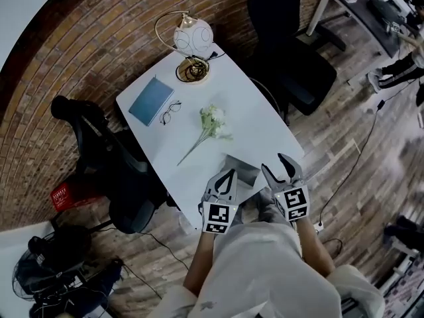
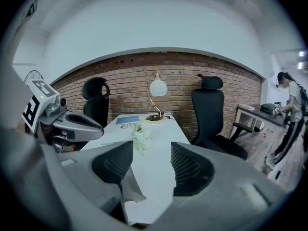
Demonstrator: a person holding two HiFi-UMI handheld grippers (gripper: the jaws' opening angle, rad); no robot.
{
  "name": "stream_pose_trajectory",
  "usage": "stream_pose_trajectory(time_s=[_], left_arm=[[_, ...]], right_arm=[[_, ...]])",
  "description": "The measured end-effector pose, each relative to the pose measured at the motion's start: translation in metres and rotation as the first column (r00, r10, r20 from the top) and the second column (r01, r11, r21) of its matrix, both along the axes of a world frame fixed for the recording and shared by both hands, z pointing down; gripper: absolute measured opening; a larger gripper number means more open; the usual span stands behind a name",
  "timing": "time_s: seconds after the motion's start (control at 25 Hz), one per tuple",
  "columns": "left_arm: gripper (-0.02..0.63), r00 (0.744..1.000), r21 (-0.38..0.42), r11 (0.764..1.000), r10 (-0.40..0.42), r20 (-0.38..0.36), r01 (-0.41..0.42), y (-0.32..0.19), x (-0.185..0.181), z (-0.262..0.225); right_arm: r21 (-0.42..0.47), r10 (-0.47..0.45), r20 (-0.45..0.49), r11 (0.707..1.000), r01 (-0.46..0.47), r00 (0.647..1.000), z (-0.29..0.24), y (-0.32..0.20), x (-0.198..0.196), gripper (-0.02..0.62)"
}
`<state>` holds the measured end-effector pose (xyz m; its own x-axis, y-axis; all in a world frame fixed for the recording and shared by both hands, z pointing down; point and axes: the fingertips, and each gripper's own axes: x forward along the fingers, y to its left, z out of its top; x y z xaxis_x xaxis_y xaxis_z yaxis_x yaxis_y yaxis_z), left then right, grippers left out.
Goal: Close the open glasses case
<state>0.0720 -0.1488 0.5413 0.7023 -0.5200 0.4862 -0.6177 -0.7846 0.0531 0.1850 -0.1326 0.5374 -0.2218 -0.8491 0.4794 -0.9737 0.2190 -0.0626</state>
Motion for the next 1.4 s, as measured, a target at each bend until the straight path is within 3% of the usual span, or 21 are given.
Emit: stream_pose_trajectory(time_s=[0.68,1.4], left_arm=[[0.006,0.989,-0.069,0.988,-0.134,0.069,0.139,-0.003,0.007,0.048],[0.005,0.969,-0.135,0.963,-0.219,0.118,0.234,0.001,0.02,0.095]], right_arm=[[-0.091,-0.196,0.015,0.976,0.197,0.98,0.051,-0.021,-0.001,0.247],[-0.173,-0.322,0.039,0.93,0.324,0.946,0.099,-0.031,-0.002,0.247]])
